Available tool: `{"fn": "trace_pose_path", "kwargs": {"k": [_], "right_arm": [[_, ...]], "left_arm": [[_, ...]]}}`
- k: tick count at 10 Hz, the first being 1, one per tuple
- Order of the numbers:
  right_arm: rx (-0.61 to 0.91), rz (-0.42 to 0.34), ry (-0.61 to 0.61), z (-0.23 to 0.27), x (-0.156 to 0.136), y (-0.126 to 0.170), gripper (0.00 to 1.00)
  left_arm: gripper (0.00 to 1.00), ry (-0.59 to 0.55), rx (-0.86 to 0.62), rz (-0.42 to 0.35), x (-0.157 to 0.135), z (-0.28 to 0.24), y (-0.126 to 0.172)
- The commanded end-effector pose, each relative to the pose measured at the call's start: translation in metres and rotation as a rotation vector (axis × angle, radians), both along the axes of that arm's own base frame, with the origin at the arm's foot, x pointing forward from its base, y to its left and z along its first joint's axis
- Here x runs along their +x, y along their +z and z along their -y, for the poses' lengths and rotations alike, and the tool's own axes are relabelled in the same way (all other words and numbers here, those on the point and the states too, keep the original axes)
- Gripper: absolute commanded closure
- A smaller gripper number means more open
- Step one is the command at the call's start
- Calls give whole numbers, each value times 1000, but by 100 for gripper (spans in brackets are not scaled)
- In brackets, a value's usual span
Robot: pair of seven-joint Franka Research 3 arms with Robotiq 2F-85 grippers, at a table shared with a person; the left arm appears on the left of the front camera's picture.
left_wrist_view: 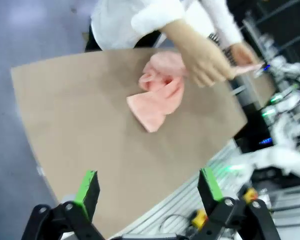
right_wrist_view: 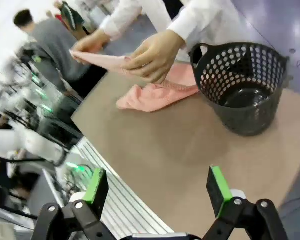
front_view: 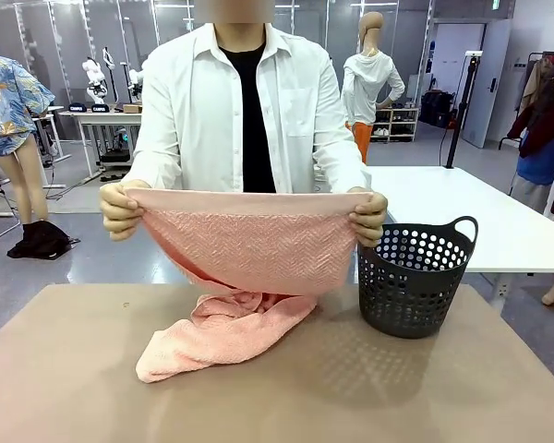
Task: Fold the towel.
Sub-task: Grab the top end of the 100 cm Hotel Towel extended by the human.
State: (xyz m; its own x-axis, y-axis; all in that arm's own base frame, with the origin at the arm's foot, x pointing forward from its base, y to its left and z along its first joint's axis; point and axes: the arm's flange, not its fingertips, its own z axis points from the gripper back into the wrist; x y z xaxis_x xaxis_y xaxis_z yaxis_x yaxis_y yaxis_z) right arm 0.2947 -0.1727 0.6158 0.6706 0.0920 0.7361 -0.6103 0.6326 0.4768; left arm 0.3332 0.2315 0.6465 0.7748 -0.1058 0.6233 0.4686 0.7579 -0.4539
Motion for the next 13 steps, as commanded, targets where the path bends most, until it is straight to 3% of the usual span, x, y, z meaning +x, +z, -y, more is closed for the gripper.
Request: {"fn": "trace_pose_path", "kwargs": {"k": [1, 3, 6, 8, 10, 13], "right_arm": [[-257, 228, -23, -33, -7, 33, 0], [-494, 385, 10, -80, -17, 71, 0], [-676, 474, 135, -149, -17, 112, 0], [-791, 503, 246, -198, -13, 138, 0], [-903, 513, 292, -239, -1, 150, 0], [-901, 486, 302, -261, 11, 150, 0]], "left_arm": [[0, -35, 219, 201, -6, 38, 37], [0, -138, 423, 393, -18, 98, 75], [0, -281, 640, 558, -28, 189, 102], [0, -384, 722, 600, -38, 245, 116], [0, -498, 780, 600, -41, 285, 109], [0, -530, 775, 590, -39, 304, 105]]}}
